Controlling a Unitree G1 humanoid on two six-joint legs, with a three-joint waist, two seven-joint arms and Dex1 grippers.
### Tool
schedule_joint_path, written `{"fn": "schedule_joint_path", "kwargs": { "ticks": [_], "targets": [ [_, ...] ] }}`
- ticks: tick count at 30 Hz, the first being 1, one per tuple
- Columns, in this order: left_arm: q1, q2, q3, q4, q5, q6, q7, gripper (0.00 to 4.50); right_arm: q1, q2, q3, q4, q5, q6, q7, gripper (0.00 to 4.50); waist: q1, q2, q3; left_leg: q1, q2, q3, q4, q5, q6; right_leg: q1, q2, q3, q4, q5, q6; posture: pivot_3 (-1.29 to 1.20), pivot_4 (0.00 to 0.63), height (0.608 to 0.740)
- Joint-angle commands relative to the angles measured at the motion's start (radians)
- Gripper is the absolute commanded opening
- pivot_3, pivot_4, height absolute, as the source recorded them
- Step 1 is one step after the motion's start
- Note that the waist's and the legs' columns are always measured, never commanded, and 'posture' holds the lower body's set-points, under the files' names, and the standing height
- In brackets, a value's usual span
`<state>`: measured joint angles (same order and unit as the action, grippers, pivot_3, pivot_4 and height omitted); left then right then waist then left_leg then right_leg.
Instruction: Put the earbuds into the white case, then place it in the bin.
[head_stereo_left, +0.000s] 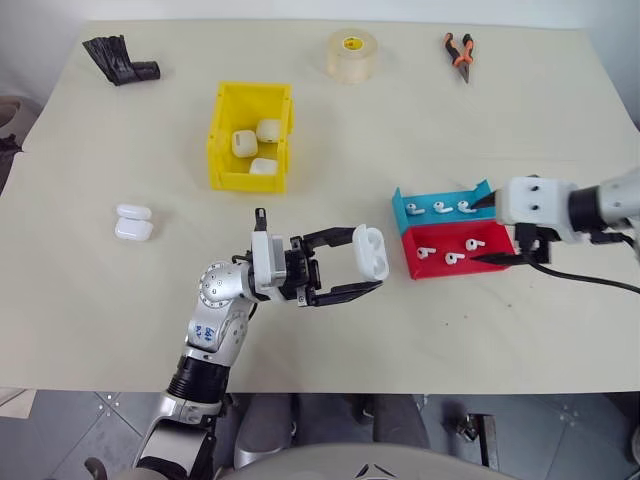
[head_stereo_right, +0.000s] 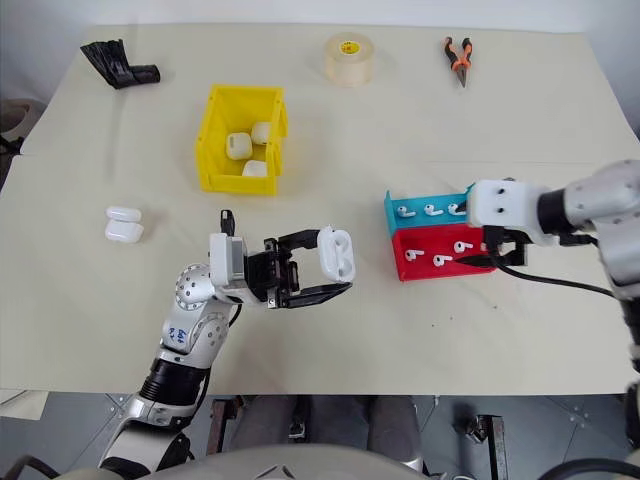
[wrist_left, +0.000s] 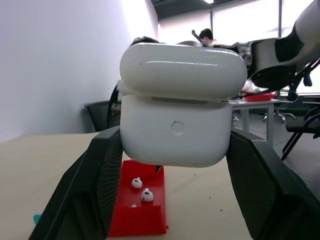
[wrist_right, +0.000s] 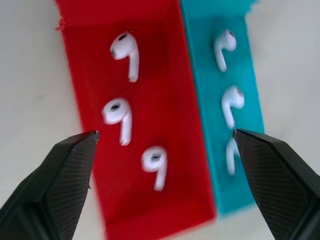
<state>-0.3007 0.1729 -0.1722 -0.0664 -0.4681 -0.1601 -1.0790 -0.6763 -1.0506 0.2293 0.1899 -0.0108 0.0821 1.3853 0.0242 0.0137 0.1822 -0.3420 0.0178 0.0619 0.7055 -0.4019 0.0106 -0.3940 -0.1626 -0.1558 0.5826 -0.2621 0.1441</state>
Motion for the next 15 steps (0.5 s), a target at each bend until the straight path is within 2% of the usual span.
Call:
{"fn": "schedule_joint_path", "kwargs": {
  "ticks": [1, 7, 15],
  "targets": [
    [0.0, -0.007, -0.006, -0.047, -0.018, 0.008, 0.014, 2.76, -0.074, 0.017, 0.041, 0.111, -0.056, -0.09, 0.046, 4.5, 0.0, 0.0, 0.0, -0.001, 0.0, 0.0, 0.0, 0.0, 0.0, 0.0, 0.0, -0.001, 0.0, 0.0, 0.0, 0.0, 0.15, 0.74],
    [0.022, -0.01, -0.005, -0.078, -0.02, 0.018, 0.042, 2.76, -0.148, 0.053, 0.07, 0.199, -0.065, -0.137, 0.115, 4.5, -0.003, 0.0, 0.0, -0.002, 0.0, 0.0, 0.001, 0.0, 0.0, -0.001, 0.0, -0.001, 0.0, 0.0, 0.0, 0.0, 0.15, 0.74],
    [0.041, 0.008, 0.002, -0.106, -0.023, 0.037, 0.062, 2.76, -0.131, -0.003, 0.039, 0.148, -0.037, -0.143, 0.174, 4.5, -0.001, 0.0, 0.0, -0.003, 0.0, -0.001, 0.002, 0.0, 0.0, -0.001, 0.0, -0.002, 0.0, 0.0, 0.0, 0.0, 0.15, 0.74]
  ]
}}
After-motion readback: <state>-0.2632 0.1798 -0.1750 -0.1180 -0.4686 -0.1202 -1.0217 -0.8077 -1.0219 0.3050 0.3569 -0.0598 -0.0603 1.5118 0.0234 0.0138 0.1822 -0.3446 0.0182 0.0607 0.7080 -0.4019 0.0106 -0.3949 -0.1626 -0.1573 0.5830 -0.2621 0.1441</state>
